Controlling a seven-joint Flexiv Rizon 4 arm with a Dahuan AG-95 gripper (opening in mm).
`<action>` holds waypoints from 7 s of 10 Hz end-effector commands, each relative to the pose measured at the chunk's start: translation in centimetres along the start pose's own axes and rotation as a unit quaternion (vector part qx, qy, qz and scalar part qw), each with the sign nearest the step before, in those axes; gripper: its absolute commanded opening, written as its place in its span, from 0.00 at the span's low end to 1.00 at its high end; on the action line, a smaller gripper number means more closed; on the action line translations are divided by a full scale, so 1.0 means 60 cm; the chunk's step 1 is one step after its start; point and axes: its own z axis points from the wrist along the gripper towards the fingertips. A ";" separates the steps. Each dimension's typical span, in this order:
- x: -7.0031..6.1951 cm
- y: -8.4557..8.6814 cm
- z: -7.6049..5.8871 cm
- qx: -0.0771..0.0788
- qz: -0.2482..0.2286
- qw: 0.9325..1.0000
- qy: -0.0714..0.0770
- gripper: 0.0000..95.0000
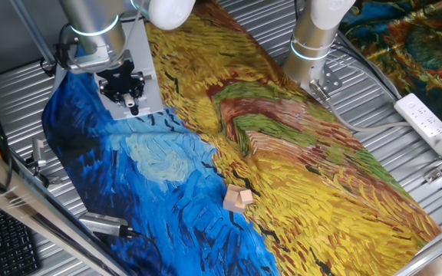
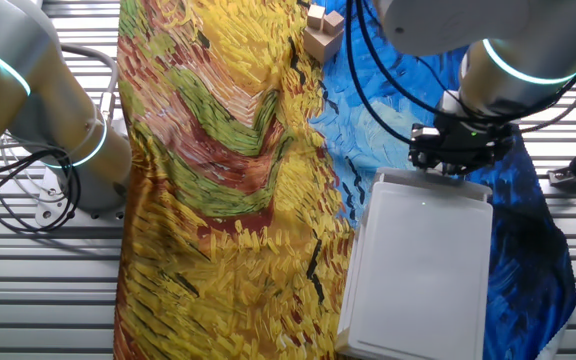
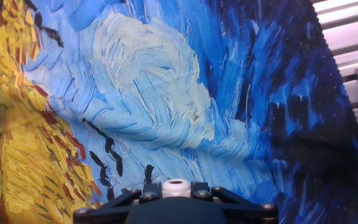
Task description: Take something out of a drawer
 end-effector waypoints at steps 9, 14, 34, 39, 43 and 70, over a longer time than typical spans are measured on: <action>-0.040 -0.009 0.006 -0.001 0.008 1.000 0.011 0.00; -0.058 -0.012 0.007 -0.003 0.013 1.000 0.017 0.00; -0.136 -0.025 0.009 -0.004 0.031 0.999 0.036 0.00; -0.146 -0.029 0.005 -0.005 0.036 0.999 0.037 0.00; -0.153 -0.031 0.004 -0.005 0.038 0.999 0.037 0.00; -0.220 -0.041 0.010 -0.006 0.058 0.998 0.039 0.00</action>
